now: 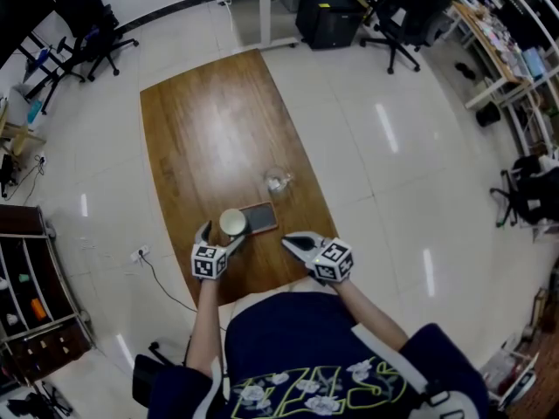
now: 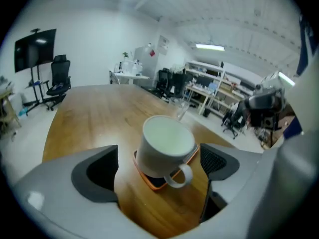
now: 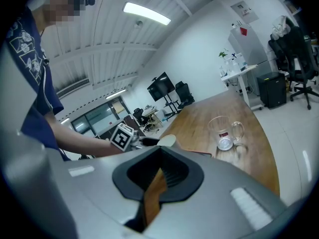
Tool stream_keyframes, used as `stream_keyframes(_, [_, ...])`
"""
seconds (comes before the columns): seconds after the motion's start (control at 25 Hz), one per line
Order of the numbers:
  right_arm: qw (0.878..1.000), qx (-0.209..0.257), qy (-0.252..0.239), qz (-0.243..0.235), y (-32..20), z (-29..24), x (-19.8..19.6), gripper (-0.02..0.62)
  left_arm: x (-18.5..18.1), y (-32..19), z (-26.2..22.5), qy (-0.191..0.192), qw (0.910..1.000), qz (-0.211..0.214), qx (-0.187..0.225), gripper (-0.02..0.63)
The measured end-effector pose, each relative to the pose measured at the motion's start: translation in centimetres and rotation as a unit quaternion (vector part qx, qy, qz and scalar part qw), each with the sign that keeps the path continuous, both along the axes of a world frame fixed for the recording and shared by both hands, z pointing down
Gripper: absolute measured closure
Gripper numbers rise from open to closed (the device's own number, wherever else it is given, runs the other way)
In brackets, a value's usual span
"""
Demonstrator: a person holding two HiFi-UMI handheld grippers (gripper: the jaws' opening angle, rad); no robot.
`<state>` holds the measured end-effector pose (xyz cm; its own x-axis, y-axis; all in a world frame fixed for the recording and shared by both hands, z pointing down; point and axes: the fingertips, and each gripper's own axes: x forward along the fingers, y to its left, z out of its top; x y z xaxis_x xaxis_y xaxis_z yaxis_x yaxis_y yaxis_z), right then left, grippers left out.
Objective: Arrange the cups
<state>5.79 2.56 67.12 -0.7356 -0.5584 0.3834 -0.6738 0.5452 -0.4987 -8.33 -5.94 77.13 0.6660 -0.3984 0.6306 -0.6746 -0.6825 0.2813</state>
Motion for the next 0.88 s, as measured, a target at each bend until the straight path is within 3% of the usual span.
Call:
stream_keyframes(0.16, [1.0, -0.011, -0.01, -0.007, 0.2, 1.1, -0.4, 0.595, -2.0, 1.9, -6.0, 0.149, 0.9869, -0.052, 0.033, 0.134])
stream_keyframes(0.28, [1.0, -0.011, -0.014, -0.018, -0.3, 0.9, -1.3, 0.595, -2.6, 3.6, -9.9, 0.219, 0.9734, -0.049, 0.047, 0.299])
stream_keyframes(0.44, [0.999, -0.007, -0.016, -0.038, -1.3, 0.5, -2.6, 0.595, -2.8, 4.2, -13.8, 0.29, 0.9531, -0.055, 0.069, 0.47])
stream_keyframes(0.52, [0.999, -0.005, -0.016, -0.05, -1.8, 0.1, -3.3, 0.595, -2.5, 4.5, -14.9, 0.312, 0.946, -0.046, 0.076, 0.58])
stream_keyframes(0.56, [0.998, -0.003, -0.016, -0.055, -2.1, 0.0, -3.7, 0.595, -2.2, 4.6, -15.6, 0.325, 0.942, -0.039, 0.076, 0.603])
stream_keyframes(0.68, [0.997, 0.003, -0.012, -0.071, -2.5, -0.4, -4.9, 0.595, -1.4, 5.0, -17.6, 0.352, 0.9327, -0.019, 0.077, 0.604])
stream_keyframes(0.8, [0.995, 0.02, 0.01, -0.095, -3.2, -3.4, -6.4, 0.595, -0.6, 5.9, -17.2, 0.305, 0.9472, 0.017, 0.097, 0.606])
stream_keyframes(0.88, [0.996, 0.018, 0.007, -0.091, -3.1, -2.6, -6.3, 0.595, 0.0, 6.4, -16.4, 0.277, 0.9546, 0.039, 0.103, 0.606])
